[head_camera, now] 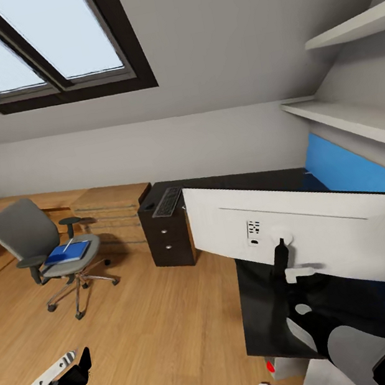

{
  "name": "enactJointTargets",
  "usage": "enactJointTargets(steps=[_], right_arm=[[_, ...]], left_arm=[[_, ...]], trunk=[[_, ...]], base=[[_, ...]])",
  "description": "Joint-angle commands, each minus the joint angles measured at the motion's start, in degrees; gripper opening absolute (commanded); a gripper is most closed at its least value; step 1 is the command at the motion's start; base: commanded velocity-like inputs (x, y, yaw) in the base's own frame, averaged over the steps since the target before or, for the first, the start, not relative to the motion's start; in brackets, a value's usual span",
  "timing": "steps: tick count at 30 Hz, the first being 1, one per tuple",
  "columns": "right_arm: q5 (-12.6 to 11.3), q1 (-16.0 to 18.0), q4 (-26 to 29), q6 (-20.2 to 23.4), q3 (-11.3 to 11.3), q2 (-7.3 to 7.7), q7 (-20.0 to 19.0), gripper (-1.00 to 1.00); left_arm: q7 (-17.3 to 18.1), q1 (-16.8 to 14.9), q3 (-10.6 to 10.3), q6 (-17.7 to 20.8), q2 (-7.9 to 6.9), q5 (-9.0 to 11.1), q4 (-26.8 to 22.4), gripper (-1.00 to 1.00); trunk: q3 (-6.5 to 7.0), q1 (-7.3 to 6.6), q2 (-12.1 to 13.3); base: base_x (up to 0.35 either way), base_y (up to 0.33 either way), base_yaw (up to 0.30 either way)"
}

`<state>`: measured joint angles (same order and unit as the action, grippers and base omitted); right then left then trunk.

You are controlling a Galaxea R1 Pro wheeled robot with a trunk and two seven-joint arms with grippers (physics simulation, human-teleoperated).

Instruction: In the bedroom, organize the workspace by keeping the computer under the desk, ensuring the monitor is on the desk, placing the keyboard on the desk next to the monitor, placing the mouse on the desk next to the keyboard, moving the folder from the swivel chair onto the desk next to the mouse, stacking the notebook on top of the folder with the pen on top of the notebook, and positioning the swivel chair next to the desk.

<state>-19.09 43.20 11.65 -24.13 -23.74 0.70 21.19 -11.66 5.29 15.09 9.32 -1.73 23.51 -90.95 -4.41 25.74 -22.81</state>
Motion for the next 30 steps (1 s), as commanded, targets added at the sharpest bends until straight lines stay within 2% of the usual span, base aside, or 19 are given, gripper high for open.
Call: enactJointTargets(steps=[1,7,13,17,22,30], right_arm=[[0.10,0.04,0.13,0.04,-0.52,0.00,0.16,-1.00],[0.10,0.02,0.13,-0.02,-0.53,0.01,0.16,-1.00],[0.14,0.03,0.10,0.09,-0.58,0.12,0.00,-1.00],[0.11,0.02,0.05,0.04,-0.60,0.86,-0.93,-1.00],[0.02,0.02,0.04,0.04,-0.60,0.96,-2.13,-1.00],[0.02,0.03,0.04,0.04,-0.60,0.97,-2.21,-1.00]], left_arm=[[-0.29,-0.02,-0.06,0.26,-0.02,0.49,-0.08,1.00],[-0.37,-0.02,-0.14,0.26,-0.02,0.49,-0.02,1.00],[-0.36,-0.02,-0.15,0.30,-0.02,0.49,-0.02,1.00],[-0.30,-0.02,-0.15,0.30,-0.02,0.49,-0.02,1.00],[-0.29,-0.02,-0.24,0.33,-0.02,0.49,-0.02,1.00],[-0.24,-0.02,-0.51,0.34,-0.02,0.49,-0.02,1.00]], trunk=[[-0.11,0.04,-0.11],[-0.11,0.04,-0.11],[-0.11,0.04,-0.11],[-0.11,0.04,-0.11],[-0.11,0.04,-0.11],[-0.11,0.04,-0.11]], base=[[0.000,0.000,0.277],[0.000,-0.079,0.170],[0.000,-0.241,0.006],[0.000,-0.078,0.000],[-0.013,-0.053,0.000],[-0.115,-0.241,0.000]])
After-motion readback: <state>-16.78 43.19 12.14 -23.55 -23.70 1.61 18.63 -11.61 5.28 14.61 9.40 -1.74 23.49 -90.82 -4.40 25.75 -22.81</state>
